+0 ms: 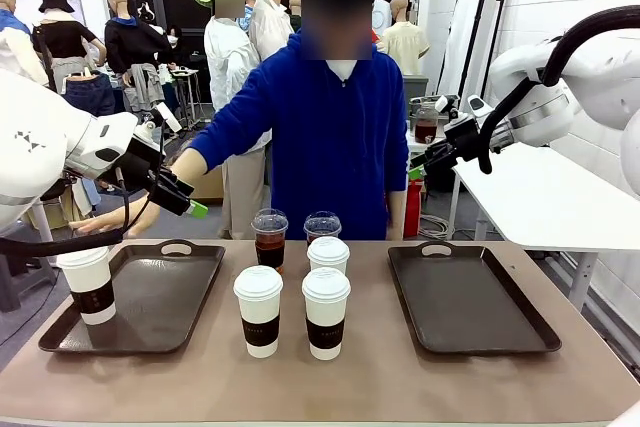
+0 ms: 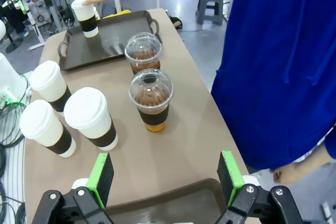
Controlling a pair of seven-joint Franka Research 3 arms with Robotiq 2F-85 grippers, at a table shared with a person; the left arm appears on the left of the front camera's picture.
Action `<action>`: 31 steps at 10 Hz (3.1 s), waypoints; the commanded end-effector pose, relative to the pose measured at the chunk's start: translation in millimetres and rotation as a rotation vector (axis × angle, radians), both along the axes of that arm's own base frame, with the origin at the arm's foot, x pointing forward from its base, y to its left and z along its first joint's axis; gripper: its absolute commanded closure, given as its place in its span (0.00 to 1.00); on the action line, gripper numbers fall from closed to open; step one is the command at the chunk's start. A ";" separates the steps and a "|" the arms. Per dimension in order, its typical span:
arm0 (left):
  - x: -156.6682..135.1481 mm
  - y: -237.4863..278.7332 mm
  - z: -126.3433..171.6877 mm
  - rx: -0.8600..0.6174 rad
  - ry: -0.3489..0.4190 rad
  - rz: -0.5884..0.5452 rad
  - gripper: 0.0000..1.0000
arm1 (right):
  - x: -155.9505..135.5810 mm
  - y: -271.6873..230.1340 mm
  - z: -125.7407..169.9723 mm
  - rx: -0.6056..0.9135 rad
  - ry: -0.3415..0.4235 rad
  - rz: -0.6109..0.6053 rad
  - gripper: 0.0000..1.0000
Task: Distribute the coffee onto the tray.
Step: Pick up one iced Americano and place it on the right Handle tray.
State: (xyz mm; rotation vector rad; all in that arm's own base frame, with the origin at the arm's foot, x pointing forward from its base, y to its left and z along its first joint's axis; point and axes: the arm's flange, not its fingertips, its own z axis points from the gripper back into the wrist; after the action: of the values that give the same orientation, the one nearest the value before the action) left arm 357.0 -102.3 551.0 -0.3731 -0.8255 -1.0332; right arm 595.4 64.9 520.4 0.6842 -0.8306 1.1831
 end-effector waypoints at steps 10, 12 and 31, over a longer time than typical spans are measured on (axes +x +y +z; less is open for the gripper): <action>2.4 2.1 -1.7 -0.012 -0.001 -0.016 0.00 | -10.0 -0.3 -120.9 0.203 -0.027 0.083 0.00; 2.4 2.1 -1.7 -0.012 -0.001 -0.016 0.00 | -20.4 -5.7 -155.1 0.234 0.003 0.071 0.00; 2.4 2.1 -1.7 -0.012 -0.001 -0.016 0.00 | 48.4 0.8 -249.4 0.425 0.062 0.076 0.00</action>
State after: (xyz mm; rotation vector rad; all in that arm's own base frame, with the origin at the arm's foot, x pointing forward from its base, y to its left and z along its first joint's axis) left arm 357.0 -102.4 551.0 -0.3734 -0.8254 -1.0328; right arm 632.8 49.4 269.6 1.1019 -1.0164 1.0944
